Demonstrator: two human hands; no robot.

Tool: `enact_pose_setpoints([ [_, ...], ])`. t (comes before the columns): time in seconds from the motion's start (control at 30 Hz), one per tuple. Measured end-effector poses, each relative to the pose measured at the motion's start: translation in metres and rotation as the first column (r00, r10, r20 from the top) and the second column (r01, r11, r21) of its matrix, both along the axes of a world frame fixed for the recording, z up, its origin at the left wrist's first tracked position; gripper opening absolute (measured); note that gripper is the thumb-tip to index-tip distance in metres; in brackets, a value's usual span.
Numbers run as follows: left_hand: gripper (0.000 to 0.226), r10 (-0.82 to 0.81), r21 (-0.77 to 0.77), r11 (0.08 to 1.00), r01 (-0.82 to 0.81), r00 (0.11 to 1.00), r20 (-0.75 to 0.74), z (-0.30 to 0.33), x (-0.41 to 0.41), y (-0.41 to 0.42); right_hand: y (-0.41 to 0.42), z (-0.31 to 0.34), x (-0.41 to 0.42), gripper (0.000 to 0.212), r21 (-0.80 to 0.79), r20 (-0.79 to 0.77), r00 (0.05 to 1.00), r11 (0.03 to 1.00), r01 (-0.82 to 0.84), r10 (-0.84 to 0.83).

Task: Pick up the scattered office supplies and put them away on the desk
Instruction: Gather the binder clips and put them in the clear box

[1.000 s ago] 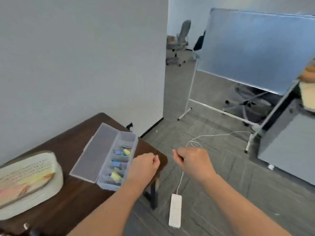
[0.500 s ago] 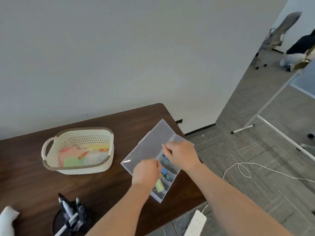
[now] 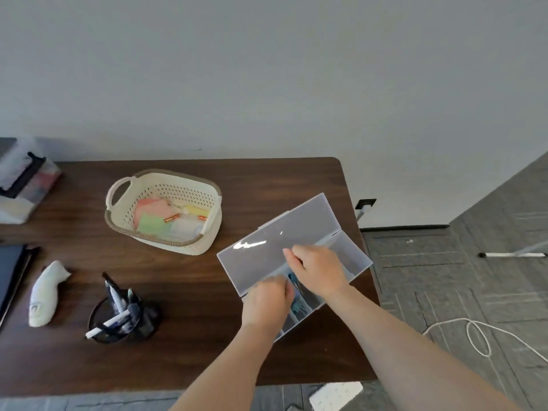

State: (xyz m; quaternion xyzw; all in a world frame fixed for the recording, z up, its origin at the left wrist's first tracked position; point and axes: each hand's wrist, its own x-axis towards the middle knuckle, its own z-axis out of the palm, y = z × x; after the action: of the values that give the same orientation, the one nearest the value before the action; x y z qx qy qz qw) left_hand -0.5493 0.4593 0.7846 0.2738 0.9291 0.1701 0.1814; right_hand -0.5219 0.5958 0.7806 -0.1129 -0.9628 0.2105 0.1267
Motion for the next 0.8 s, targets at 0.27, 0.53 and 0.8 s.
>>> enact_pose_setpoints([
  [0.27,0.032,-0.082,0.013,0.996,0.085,0.984,-0.158,-0.009,0.005,-0.011,0.006,-0.013,0.017,0.036,-0.256,0.035,0.997,0.965,-0.061,0.072],
  [0.53,0.027,-0.215,0.044,0.973,0.229,0.955,-0.204,0.010,0.011,-0.013,0.014,0.007,0.048,0.022,-0.154,0.070,0.995,0.985,0.075,-0.065],
  [0.8,0.030,-0.571,0.037,0.797,0.602,0.773,-0.276,0.028,0.038,0.029,0.011,0.027,0.150,0.020,0.173,0.127,0.941,0.942,0.289,-0.313],
])
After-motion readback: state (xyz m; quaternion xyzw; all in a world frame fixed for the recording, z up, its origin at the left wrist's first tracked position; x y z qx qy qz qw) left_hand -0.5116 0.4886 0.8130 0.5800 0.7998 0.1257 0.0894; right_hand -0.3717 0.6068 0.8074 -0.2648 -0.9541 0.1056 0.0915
